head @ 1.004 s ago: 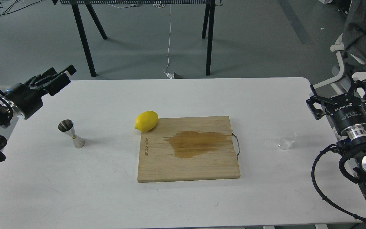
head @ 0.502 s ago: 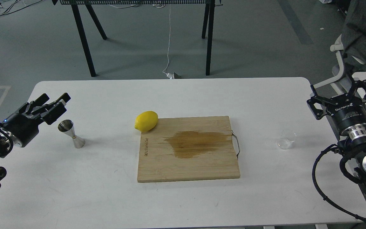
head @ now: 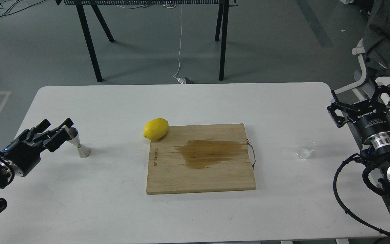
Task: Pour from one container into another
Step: 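Lower the left gripper around the steel jigger and close it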
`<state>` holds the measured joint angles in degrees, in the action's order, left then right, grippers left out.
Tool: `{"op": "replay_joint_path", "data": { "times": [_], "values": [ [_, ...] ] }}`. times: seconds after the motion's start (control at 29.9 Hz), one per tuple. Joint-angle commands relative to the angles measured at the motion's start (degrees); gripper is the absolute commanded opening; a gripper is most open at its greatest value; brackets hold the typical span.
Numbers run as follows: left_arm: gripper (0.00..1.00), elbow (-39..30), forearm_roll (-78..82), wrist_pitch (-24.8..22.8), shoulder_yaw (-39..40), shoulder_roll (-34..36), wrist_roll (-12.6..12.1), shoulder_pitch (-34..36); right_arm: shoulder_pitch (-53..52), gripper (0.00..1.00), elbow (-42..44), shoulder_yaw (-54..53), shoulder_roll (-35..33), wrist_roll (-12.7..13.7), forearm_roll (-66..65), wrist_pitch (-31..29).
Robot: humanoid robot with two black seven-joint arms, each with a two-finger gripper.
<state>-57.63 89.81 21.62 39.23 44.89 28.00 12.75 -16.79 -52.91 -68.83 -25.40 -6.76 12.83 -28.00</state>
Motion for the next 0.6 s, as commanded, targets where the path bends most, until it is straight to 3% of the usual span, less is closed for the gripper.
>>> {"op": "replay_joint_path", "data": {
  "times": [0.0,0.57],
  "values": [
    [0.99,0.0,0.0,0.4,-1.2,-1.6,0.0,-0.9,0.0,0.99,0.0,0.2,0.0,0.0,0.0,0.0],
    [0.99,2.9,0.0,1.6,-4.1,-4.1,0.0,-0.8,0.2,0.99,-0.1,0.3,-0.1,0.0,0.0,0.0]
  ]
}}
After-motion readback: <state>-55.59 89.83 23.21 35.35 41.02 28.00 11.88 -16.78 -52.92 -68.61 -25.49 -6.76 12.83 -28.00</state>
